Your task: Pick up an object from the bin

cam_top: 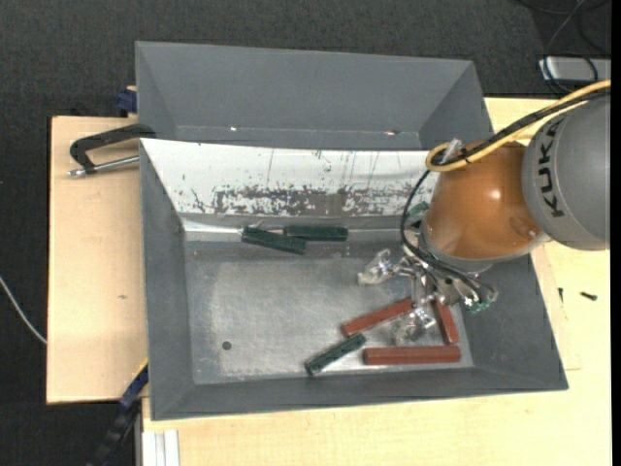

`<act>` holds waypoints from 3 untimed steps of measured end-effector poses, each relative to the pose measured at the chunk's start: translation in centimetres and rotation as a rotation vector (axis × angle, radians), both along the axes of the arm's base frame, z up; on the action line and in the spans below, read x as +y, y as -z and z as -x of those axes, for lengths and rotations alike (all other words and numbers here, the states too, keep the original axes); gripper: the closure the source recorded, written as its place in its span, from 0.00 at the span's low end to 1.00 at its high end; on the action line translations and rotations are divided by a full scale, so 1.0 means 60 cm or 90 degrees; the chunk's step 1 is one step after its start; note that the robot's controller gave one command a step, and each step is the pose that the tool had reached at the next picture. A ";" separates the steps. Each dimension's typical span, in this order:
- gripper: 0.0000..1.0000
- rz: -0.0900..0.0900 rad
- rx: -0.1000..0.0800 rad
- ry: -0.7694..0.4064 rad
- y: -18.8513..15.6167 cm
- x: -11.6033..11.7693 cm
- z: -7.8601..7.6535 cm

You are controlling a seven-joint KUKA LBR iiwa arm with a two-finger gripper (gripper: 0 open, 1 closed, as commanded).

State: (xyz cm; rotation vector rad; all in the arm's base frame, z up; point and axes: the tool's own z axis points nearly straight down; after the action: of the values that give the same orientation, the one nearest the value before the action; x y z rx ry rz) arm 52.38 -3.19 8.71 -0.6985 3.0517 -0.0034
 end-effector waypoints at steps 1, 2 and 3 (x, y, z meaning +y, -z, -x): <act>0.00 0.001 0.003 -0.076 0.024 0.009 -0.020; 0.00 0.003 -0.001 -0.194 0.023 0.036 -0.032; 1.00 0.000 0.009 -0.075 0.018 0.010 -0.022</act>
Offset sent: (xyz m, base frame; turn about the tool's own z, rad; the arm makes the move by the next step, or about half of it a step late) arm 0.0181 0.0305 -0.0171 -0.3897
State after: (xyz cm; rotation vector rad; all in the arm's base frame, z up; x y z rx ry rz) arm 53.71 -2.56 7.65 -0.8809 3.0177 0.0020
